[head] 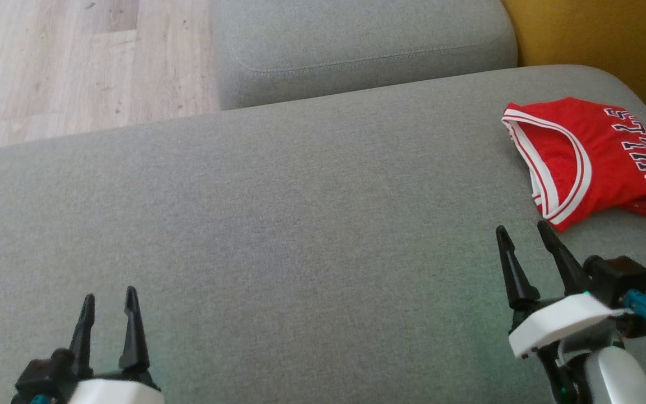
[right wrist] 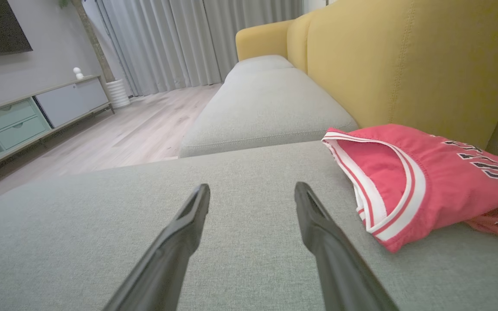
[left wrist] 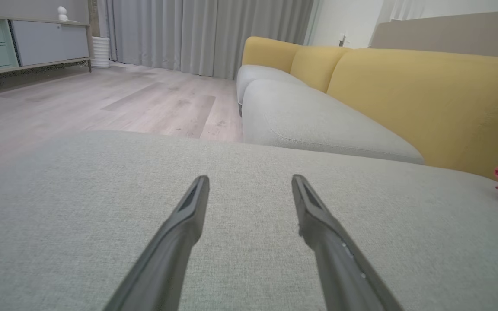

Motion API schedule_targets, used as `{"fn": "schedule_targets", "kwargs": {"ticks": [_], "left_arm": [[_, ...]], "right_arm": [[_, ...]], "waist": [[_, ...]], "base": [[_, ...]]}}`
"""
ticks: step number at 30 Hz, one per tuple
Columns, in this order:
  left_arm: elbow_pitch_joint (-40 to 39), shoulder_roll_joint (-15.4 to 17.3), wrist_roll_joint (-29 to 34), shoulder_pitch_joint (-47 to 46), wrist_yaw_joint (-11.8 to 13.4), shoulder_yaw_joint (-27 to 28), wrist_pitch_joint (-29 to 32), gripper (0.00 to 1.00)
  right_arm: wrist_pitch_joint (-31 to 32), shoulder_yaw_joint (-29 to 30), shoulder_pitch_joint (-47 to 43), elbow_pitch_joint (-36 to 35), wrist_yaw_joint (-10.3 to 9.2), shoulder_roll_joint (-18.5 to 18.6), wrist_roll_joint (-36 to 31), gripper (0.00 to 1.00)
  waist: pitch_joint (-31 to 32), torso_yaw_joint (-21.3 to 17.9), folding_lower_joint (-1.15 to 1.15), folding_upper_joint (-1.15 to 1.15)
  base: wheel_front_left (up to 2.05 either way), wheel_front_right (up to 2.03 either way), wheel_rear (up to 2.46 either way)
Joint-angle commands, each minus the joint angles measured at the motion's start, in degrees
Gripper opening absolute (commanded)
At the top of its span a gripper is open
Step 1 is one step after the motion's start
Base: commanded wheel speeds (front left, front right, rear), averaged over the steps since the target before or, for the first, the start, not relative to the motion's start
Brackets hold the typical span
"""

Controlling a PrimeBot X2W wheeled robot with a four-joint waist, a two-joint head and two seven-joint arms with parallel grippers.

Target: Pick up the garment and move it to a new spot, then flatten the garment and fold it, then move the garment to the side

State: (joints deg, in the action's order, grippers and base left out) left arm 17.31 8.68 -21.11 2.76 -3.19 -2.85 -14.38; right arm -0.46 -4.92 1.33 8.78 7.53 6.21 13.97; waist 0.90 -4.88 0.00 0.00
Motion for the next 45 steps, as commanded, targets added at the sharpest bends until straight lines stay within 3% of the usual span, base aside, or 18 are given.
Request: {"fn": "schedule_targets", "kwargs": {"ticks": [1,2,9,45], "left_arm": [[-1.93,0.51,0.41,-2.08,-0.24,2.58,-0.62,0.00],[0.31,-0.08,-0.03,-0.01,-0.18,0.11,0.03,0.00],[5.77,-1.46,-0.54,2.22,-0.21,-0.67,0.39,0.00],[3.15,-2.72,-20.98,-1.00,-1.39,2.23,6.32,0.00]], "right_arm": [[-0.60,-0.96,0.81,-2.26,-0.04,0.05,-0.22,0.00],[-0.05,-0.04,0.00,0.35,0.00,0.00,0.02,0.00],[0.19,-0.41,-3.25,6.51,0.00,-0.08,0.65,0.00],[2.15,3.03,-0.90,6.15,-0.01,-1.01,23.13,0.00]], "waist": [[-0.01,0.00,0.00,0.00],[-0.01,0.00,0.00,0.00],[-0.03,0.05,0.00,0.00],[-0.33,1.45,0.00,0.00]], "base": [[0.00,0.00,0.00],[0.00,0.00,0.00],[0.00,0.00,0.00],[0.00,0.00,0.00]]}}
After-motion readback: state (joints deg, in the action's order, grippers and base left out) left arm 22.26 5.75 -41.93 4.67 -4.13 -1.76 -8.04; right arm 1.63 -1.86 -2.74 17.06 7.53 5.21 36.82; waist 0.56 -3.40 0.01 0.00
